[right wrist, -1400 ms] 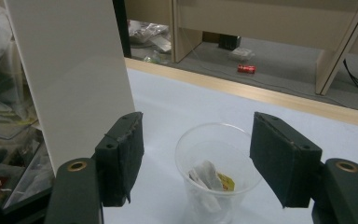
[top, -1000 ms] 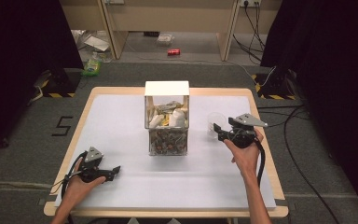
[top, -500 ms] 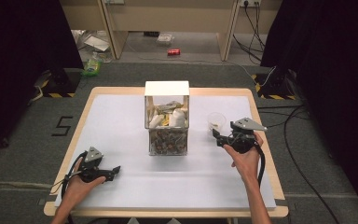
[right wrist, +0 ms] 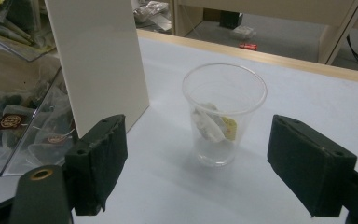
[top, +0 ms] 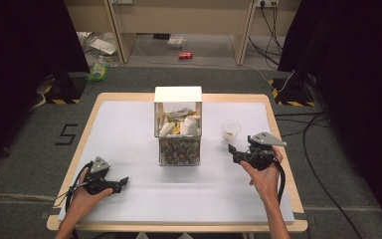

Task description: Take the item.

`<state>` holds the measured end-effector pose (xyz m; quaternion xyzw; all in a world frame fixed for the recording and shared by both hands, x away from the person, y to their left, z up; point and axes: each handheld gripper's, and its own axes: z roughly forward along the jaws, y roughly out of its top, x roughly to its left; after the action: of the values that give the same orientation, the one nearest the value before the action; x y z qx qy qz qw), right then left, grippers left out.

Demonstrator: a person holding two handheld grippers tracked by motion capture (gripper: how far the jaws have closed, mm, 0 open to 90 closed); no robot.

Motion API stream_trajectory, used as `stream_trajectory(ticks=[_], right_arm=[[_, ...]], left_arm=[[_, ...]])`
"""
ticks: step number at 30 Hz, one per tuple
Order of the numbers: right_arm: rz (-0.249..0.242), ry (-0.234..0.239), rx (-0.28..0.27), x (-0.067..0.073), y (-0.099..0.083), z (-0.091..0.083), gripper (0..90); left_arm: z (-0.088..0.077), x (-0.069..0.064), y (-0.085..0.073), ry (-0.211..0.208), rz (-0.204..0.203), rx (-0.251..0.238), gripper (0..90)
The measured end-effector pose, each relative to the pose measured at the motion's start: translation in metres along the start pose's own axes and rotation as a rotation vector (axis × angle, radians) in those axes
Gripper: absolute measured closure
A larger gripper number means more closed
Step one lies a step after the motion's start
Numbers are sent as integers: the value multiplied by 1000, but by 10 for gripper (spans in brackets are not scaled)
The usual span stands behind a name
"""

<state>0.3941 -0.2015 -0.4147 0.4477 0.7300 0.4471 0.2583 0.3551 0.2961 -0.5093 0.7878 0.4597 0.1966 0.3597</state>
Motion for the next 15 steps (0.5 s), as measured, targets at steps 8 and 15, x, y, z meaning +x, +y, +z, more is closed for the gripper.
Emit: stream_trajectory(ticks=[8,15], right_arm=[[4,1,12,-2,-9,-6,207],[4,0,30,-2,-17,-9,200]], left_arm=[[0,0,0,0,0,0,77],[0,0,0,0,-1,-1,77]])
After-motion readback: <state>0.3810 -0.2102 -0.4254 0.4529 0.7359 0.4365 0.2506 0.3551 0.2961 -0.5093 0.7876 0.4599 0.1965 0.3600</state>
